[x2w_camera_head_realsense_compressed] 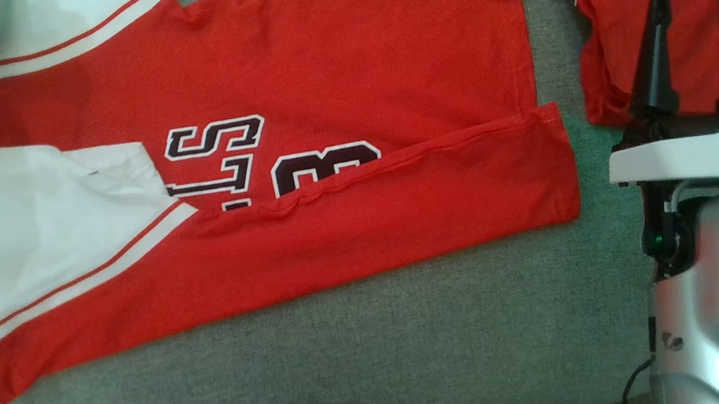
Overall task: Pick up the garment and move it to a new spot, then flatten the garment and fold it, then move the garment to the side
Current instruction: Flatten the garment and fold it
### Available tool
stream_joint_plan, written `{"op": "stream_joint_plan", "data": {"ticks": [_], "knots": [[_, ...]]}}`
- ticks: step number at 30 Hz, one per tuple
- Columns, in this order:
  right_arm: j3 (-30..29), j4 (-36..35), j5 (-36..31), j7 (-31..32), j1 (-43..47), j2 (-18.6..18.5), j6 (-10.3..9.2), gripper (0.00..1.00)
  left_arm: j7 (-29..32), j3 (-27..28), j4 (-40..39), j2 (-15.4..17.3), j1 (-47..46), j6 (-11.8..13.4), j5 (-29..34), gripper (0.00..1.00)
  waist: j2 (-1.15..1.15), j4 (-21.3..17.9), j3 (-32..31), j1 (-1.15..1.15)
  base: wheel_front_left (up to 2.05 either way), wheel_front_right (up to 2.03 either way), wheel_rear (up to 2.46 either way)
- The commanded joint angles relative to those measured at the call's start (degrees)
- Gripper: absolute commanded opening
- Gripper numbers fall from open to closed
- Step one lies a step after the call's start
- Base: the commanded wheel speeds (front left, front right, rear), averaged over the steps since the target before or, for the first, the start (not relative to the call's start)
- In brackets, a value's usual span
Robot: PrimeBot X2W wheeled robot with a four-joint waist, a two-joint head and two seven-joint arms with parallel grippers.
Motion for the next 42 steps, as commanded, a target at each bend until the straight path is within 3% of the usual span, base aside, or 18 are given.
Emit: {"op": "stream_joint_plan", "data": {"ticks": [1, 6, 8, 9, 14, 22, 27, 35, 42], "knots": [[0.6, -1.5, 0.2, -0.4, -0.8, 0.4, -0.05, 1.0, 0.7, 1.3, 0.1, 3.2, -1.7, 0.1, -0.2, 1.0, 0.0, 0.0, 0.0, 0.0, 0.0, 0.0, 0.0], [0.5, -1.3, -0.3, -0.2, -1.3, 0.2, -0.05, 1.0, 4.7, 0.7, 3.4, 2.3, -1.9, 0.1, -4.3, 1.0, 0.0, 0.2, 0.0, 0.0, 0.0, 0.0, 0.0], [0.5, -1.4, -0.5, -0.1, -1.4, 0.1, -0.05, 1.0, 7.4, 1.1, 4.7, 1.6, -1.6, 0.1, -6.9, 0.27, 0.0, 0.3, 0.0, 0.0, 0.0, 0.0, 0.0], [0.6, -1.4, -0.6, -0.1, -1.5, 0.0, -0.05, 1.0, 8.3, 1.2, 4.8, 1.3, -1.4, 0.1, -8.2, 0.0, 0.0, 0.4, -0.1, 0.0, 0.0, 0.0, 0.0], [0.7, -1.2, -1.2, 0.6, -1.3, -1.1, -0.05, 1.0, 4.9, 0.9, 3.5, 1.4, -1.5, 0.1, -10.0, 0.0, 0.0, 1.5, -1.0, 0.0, 0.0, 0.0, 0.0], [2.4, 0.2, -1.9, 3.7, -2.6, -5.3, -0.05, 1.0, -12.8, 0.0, -0.3, -2.1, -2.9, 0.2, -6.4, 0.0, 0.0, 7.4, -4.4, 0.0, 0.0, 0.0, 0.0], [5.5, 4.3, -0.7, 8.7, -4.7, -8.9, -0.05, 1.0, -20.4, -1.2, -4.2, -4.2, -2.3, 0.6, -4.3, 0.0, 0.0, 12.5, -5.9, 0.0, 0.0, 0.0, 0.0], [10.4, 14.9, 0.8, 15.8, -9.5, -15.6, -0.05, 1.0, -24.3, -3.6, -12.8, -6.3, 0.6, 1.8, -2.3, 0.0, 0.0, 19.3, -5.7, 0.0, 0.0, 0.0, 0.0], [15.9, 23.9, 4.6, 18.1, -12.9, -20.6, -0.05, 1.0, -23.4, -6.8, -20.4, -8.7, 2.9, 2.8, -0.8, 0.0, 0.0, 23.7, -4.7, 0.0, 0.0, 0.0, 0.0]]}}
